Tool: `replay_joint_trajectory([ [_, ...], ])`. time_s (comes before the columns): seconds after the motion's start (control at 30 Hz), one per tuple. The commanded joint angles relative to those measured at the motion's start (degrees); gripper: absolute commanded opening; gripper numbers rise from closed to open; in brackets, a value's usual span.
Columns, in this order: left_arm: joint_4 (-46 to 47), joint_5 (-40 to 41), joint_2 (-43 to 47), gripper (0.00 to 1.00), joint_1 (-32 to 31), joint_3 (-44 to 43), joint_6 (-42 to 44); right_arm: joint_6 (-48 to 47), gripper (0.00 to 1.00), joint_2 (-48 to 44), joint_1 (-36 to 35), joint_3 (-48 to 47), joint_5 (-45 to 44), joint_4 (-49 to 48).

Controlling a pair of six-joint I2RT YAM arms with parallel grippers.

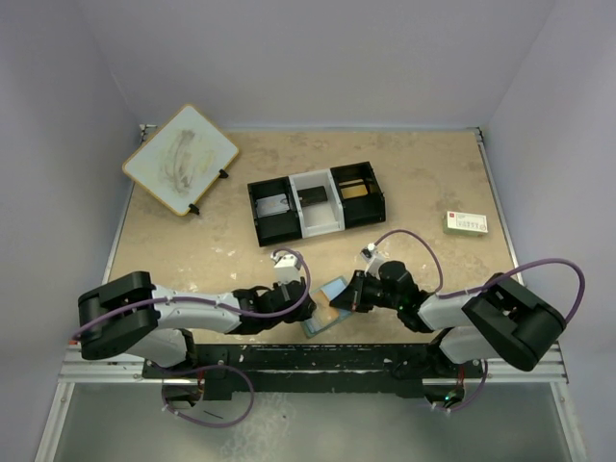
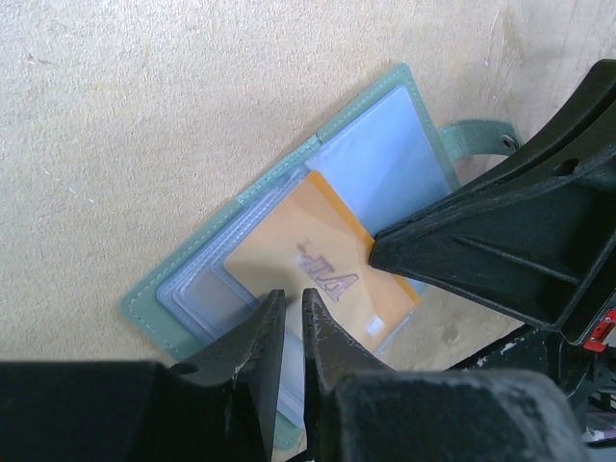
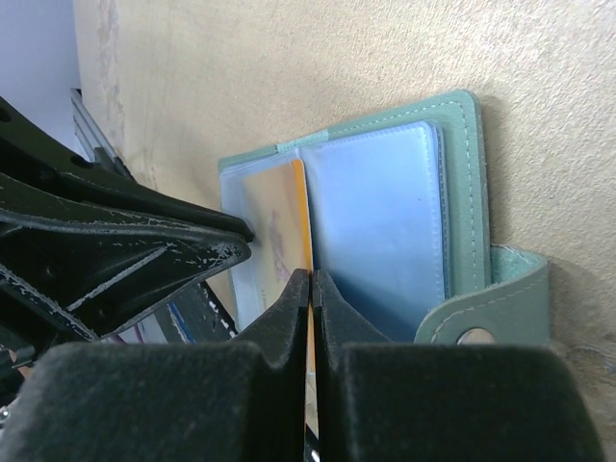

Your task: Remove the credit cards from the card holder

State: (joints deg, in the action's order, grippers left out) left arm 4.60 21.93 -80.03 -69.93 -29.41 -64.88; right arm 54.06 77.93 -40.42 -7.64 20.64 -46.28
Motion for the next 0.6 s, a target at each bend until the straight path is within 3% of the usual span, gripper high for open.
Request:
replay_joint_trajectory([
  [0.0,-8.63,1.24,-2.41,0.1,-0.6,0.4,2.57,-0.42,0.0,0.48,0.59,0.75,0.15,-1.0],
  [0.17,-10.31,1.88,-1.73,0.07,-0.64,-0.39,3.81,-1.92,0.18,1.96,0.61,0.86,5.71,-7.25],
  [0.57,-10.76,2.16,-2.17,0.01,-1.44,-0.91,4.16,0.04,0.15,11.0,1.36,0.33,9.0,-15.99],
])
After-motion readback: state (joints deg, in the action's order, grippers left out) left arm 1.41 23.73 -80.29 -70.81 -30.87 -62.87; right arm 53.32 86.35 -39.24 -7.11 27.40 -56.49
